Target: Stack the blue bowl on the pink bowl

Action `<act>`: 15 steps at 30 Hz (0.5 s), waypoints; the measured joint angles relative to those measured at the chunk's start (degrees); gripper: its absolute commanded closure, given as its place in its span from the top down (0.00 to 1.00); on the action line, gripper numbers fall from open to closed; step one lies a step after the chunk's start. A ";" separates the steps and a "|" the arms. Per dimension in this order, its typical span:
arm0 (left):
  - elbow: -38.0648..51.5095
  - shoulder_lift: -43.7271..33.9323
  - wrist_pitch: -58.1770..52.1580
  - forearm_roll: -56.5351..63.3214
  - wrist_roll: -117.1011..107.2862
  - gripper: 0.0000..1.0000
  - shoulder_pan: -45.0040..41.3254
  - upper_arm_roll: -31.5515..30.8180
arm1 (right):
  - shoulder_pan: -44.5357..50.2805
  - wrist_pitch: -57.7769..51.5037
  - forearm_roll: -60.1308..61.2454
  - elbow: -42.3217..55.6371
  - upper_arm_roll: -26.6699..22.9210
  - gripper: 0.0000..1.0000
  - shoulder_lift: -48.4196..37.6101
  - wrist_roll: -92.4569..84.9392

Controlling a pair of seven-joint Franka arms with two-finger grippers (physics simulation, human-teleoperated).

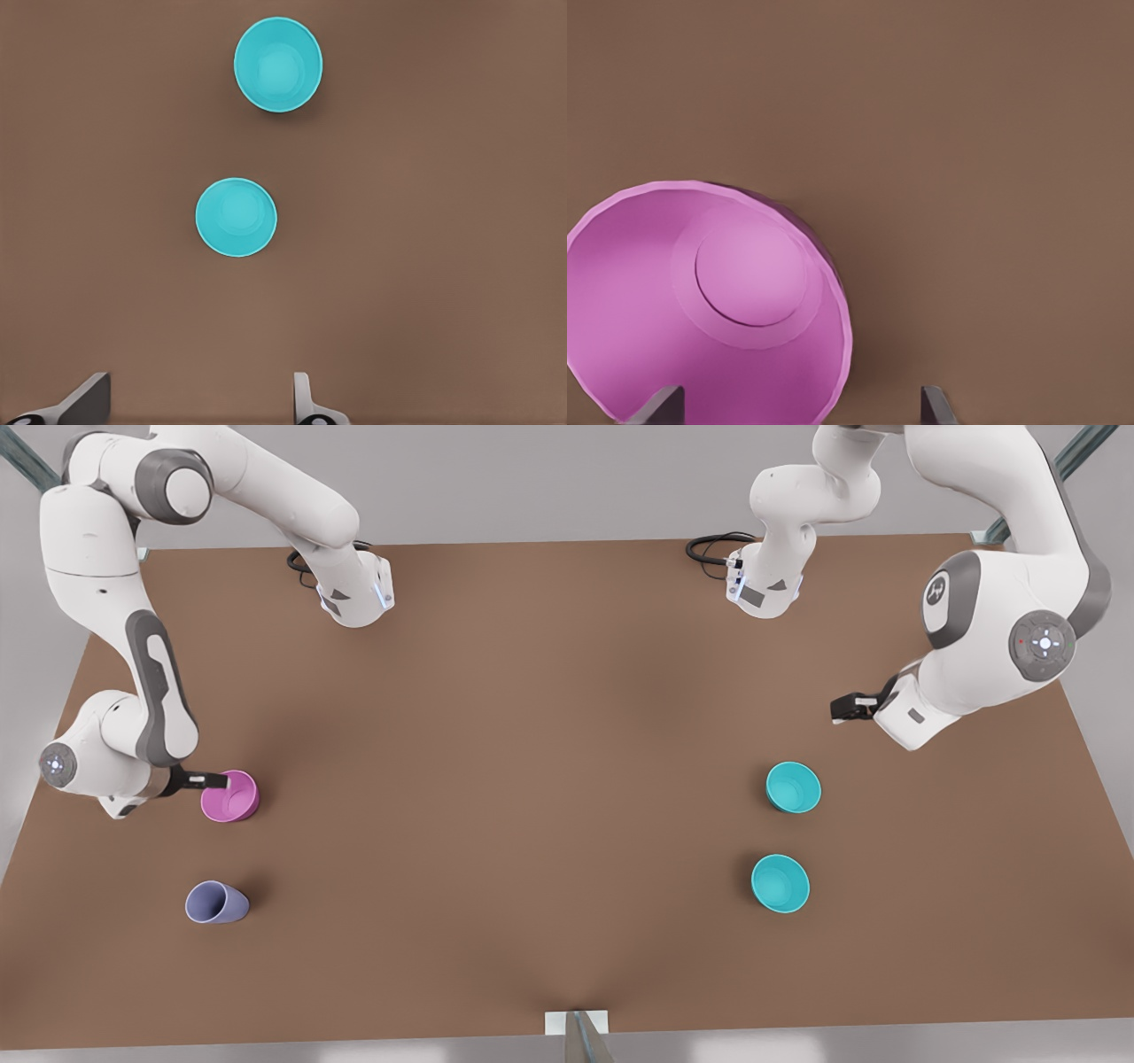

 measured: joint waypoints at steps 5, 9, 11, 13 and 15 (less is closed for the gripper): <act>-0.06 0.13 -0.03 0.06 -0.08 1.00 -0.02 0.00 | -2.06 4.90 1.52 -4.55 0.08 1.00 -1.25 -1.82; -0.01 0.57 -0.05 0.07 -0.14 1.00 0.26 0.00 | -2.04 7.77 2.66 -4.44 0.12 1.00 0.62 -3.11; -0.01 0.64 -0.06 0.08 -0.16 1.00 0.30 0.00 | -2.00 9.44 3.05 -4.37 0.16 1.00 1.99 -3.65; -0.01 0.66 -0.06 0.08 -0.18 1.00 0.27 0.00 | -1.99 10.91 3.31 -4.22 0.20 0.99 2.84 -4.12; 0.00 0.66 -0.09 0.08 -0.20 1.00 0.24 0.00 | -1.98 12.01 3.53 -4.15 0.21 0.78 3.16 -4.61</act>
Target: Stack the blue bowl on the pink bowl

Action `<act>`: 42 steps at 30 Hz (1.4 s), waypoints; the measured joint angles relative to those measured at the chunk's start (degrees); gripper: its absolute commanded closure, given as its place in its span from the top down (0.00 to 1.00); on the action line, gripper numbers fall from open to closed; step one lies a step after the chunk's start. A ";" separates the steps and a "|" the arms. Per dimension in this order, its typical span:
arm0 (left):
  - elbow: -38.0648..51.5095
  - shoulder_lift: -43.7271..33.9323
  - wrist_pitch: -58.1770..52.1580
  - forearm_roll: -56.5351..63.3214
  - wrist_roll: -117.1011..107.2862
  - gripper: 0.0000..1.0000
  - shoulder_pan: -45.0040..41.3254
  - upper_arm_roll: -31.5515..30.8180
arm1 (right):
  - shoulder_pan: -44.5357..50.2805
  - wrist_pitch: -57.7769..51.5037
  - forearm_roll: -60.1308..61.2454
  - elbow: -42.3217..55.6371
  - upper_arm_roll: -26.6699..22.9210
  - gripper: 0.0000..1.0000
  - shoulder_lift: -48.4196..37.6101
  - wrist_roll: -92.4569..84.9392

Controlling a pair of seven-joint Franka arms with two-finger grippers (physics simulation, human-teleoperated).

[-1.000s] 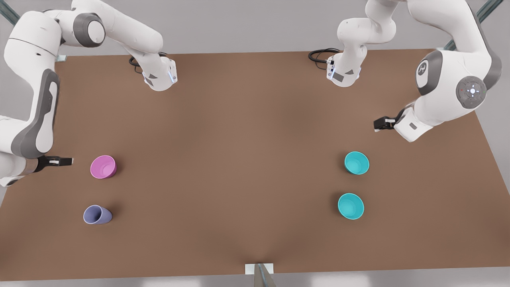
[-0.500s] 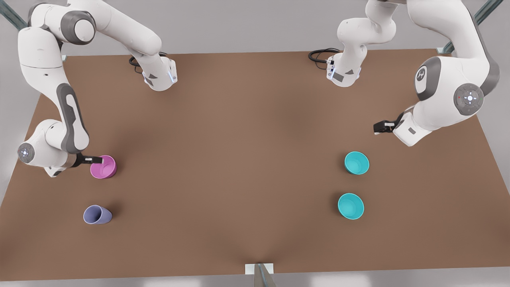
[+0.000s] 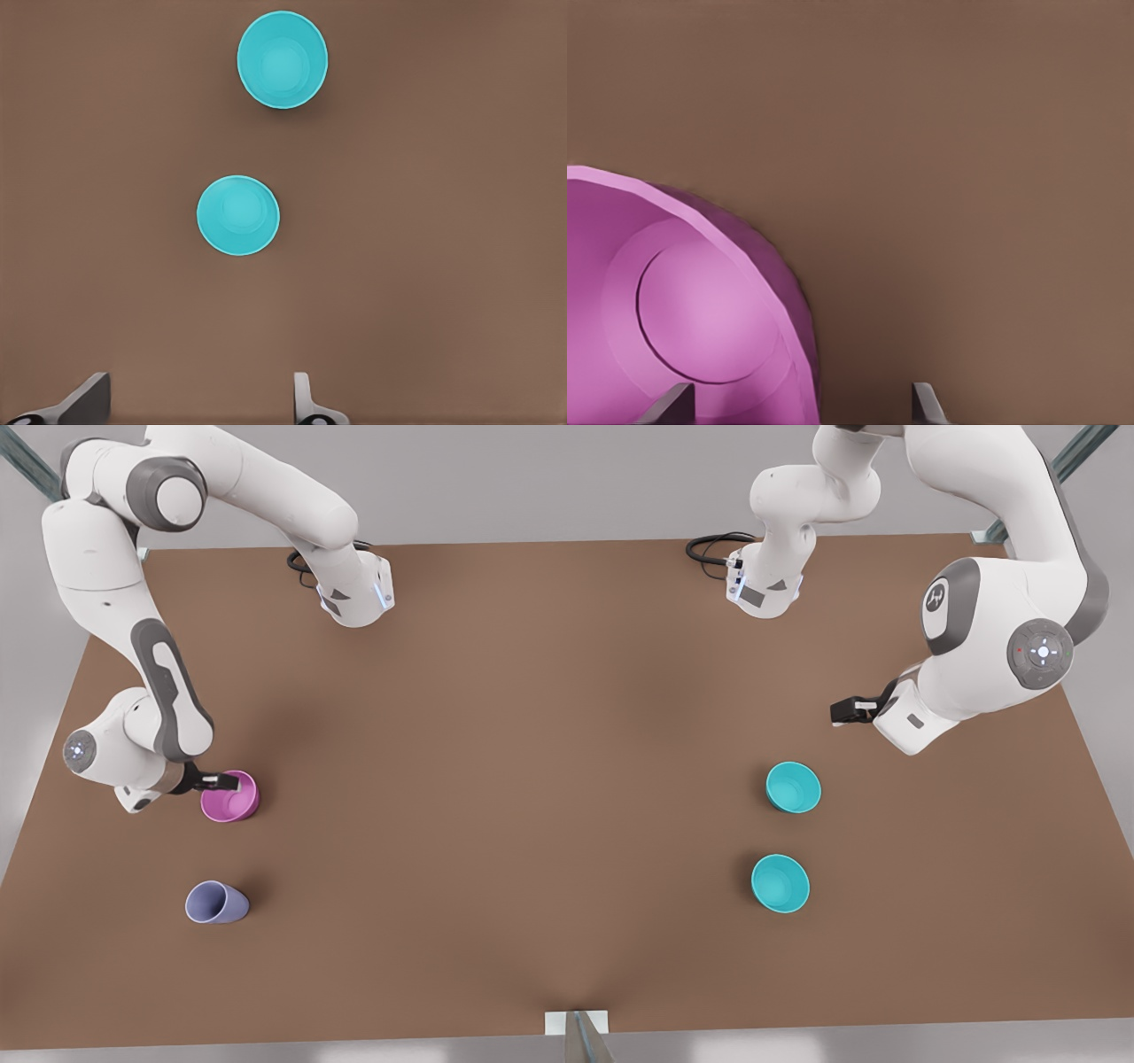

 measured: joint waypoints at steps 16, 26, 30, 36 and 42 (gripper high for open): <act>0.00 -0.21 -0.28 0.00 -0.13 1.00 0.01 -0.09 | 12.10 -4.35 5.84 0.56 9.36 0.21 -6.83 -0.09; 2.46 0.01 -2.00 -0.08 -0.13 1.00 0.97 0.08 | 56.01 -11.09 12.81 47.67 7.87 0.21 23.68 30.00; 2.63 1.77 -2.74 -0.18 -0.15 1.00 1.14 0.09 | 57.28 -11.62 10.50 51.07 7.05 0.21 28.48 40.54; 3.44 6.59 -2.29 -0.85 0.30 1.00 3.72 1.41 | 57.17 -11.81 9.01 52.20 7.11 1.00 28.98 53.62; -17.82 14.67 17.05 -10.89 7.58 1.00 2.34 10.04 | 50.22 -13.15 9.02 52.54 8.83 1.00 25.83 61.84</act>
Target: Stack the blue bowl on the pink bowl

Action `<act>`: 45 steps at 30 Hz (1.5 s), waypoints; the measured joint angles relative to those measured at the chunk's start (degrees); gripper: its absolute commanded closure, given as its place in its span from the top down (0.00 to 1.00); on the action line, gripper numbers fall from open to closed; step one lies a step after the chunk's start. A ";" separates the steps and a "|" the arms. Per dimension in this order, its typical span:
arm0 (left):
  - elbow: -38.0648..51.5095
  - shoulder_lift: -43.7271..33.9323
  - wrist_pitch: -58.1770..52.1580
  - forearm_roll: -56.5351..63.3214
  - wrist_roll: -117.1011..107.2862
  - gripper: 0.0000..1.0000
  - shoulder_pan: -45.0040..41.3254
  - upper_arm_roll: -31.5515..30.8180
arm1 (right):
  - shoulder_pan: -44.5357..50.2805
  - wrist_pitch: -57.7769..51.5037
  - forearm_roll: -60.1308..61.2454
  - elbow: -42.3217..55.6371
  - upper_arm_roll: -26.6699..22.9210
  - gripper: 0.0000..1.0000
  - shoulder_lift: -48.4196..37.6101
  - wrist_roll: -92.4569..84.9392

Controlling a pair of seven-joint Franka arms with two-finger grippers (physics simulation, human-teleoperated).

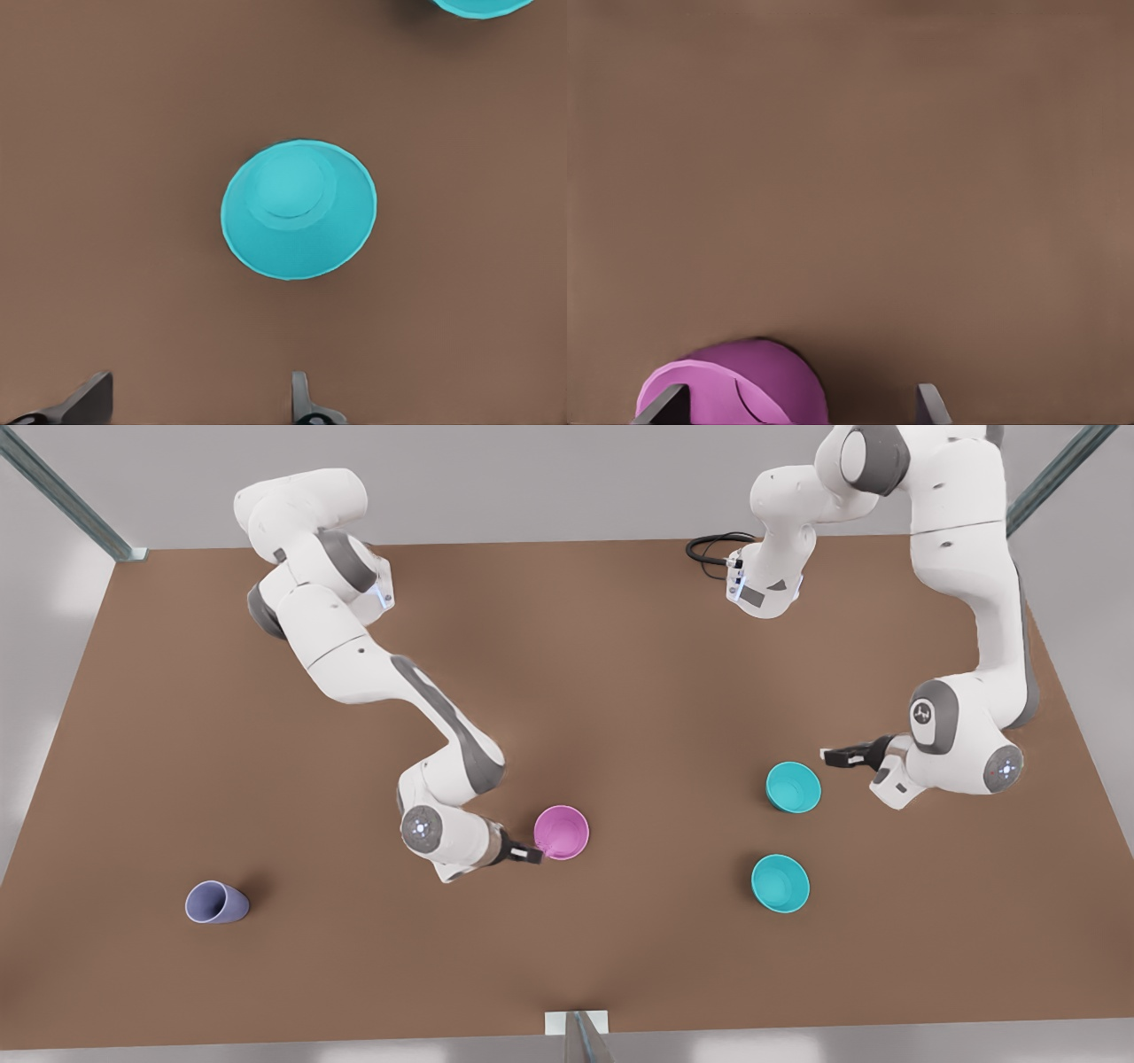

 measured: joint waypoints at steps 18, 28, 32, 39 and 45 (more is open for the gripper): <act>-3.10 8.27 24.05 -8.76 21.10 0.21 -1.32 0.22 | -30.58 -41.42 -14.88 -4.65 -0.15 1.00 -37.16 -30.07; -2.58 -3.22 22.27 -8.36 19.55 0.21 -14.77 2.86 | -31.30 -41.18 -12.04 -16.18 -0.57 1.00 -42.51 -40.23; 9.70 1.21 20.18 -8.30 11.86 0.21 -25.72 0.03 | -30.99 -41.35 -10.13 -16.47 -2.76 1.00 -43.00 -42.77; 36.37 20.70 12.48 -3.98 -6.49 0.21 -35.46 -0.83 | -18.90 -41.93 -7.46 -15.53 -17.13 1.00 -44.05 -46.18; 43.62 28.48 10.95 -4.23 -20.71 0.21 -37.71 -0.84 | -18.34 -41.57 -8.39 -14.91 -16.73 1.00 -44.03 -48.13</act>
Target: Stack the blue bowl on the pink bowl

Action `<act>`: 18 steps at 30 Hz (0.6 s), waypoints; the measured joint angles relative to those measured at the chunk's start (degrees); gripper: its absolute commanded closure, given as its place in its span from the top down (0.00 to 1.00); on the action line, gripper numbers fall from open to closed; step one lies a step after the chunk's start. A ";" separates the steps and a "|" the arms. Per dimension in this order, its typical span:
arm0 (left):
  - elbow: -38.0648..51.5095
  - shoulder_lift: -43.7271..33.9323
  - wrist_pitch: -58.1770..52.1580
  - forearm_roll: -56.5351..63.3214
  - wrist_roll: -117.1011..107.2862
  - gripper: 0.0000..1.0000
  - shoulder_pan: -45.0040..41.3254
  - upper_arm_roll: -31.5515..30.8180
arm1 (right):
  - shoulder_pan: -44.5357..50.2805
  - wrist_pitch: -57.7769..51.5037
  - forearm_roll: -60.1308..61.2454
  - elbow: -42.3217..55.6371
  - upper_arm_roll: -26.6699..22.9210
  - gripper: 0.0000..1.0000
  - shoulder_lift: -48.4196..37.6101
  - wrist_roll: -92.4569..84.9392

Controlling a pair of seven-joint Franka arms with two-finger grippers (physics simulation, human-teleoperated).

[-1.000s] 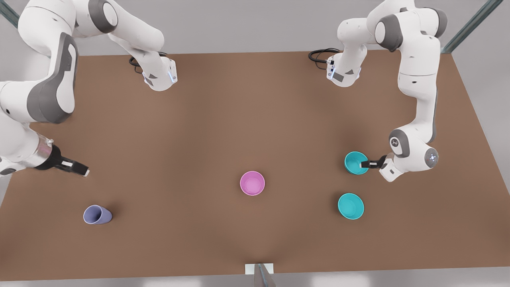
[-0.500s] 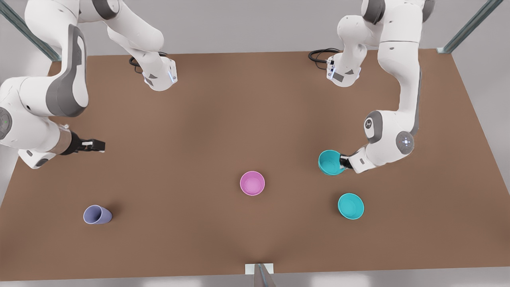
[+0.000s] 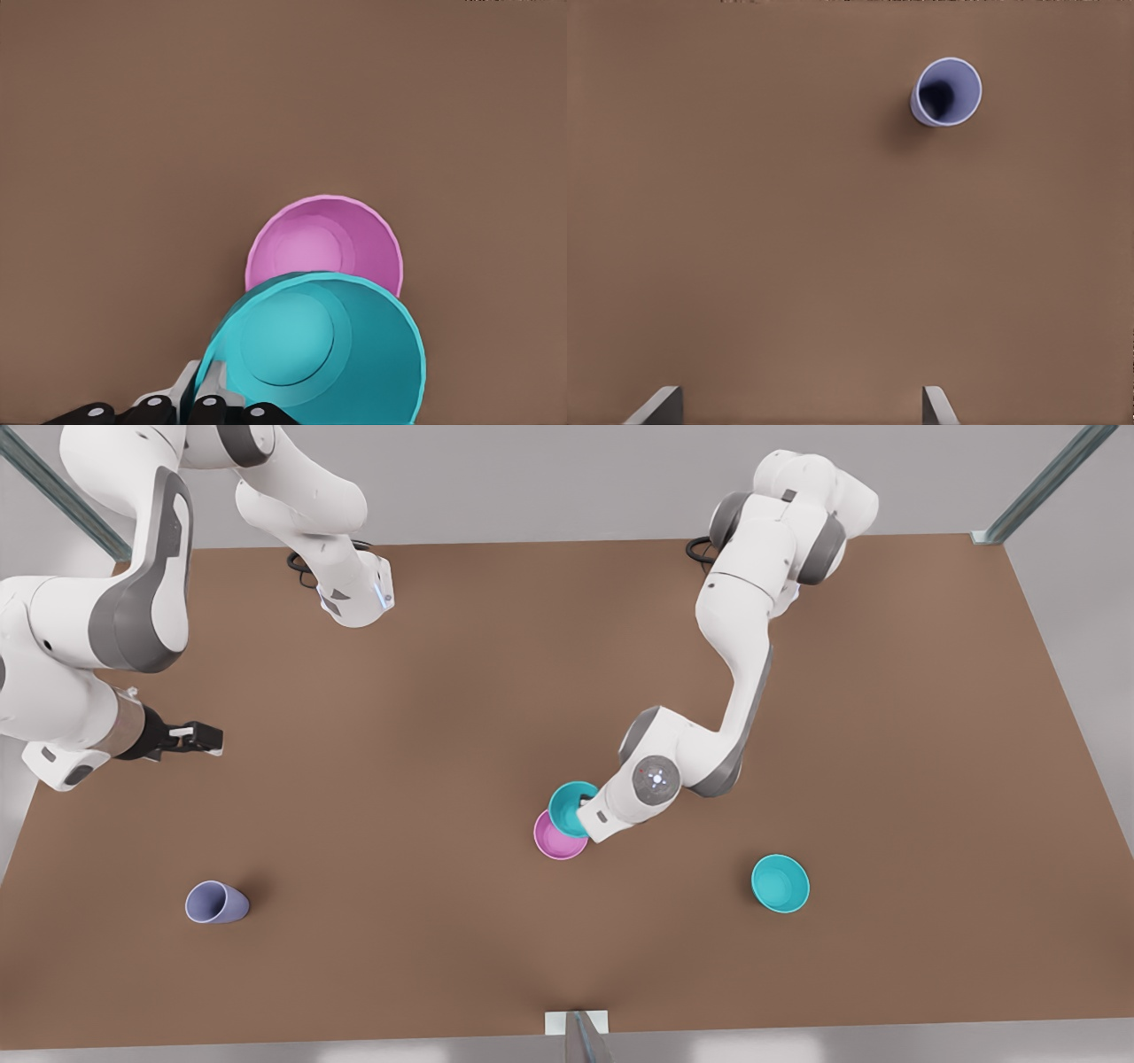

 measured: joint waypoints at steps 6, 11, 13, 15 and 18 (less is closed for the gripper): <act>2.43 2.46 1.87 -0.82 -10.44 0.21 -0.22 -0.03 | -0.02 0.30 -0.05 0.30 0.08 1.00 0.29 -1.41; 3.07 2.73 2.50 -0.99 -17.20 0.21 -0.46 -0.08 | 0.40 0.41 -0.16 0.35 0.08 1.00 0.78 -2.23; 3.57 3.24 2.64 -1.02 -19.49 0.21 -0.64 -0.08 | 0.73 0.45 -0.19 0.36 0.08 1.00 0.95 -2.48; 4.06 3.74 2.76 -1.04 -21.64 0.21 -1.09 -0.08 | 0.89 0.48 -0.22 0.36 0.08 1.00 1.07 -2.70; 4.30 4.09 2.96 -1.05 -24.53 0.21 -1.70 -0.08 | 1.24 0.51 -0.28 0.36 0.09 1.00 1.18 -2.98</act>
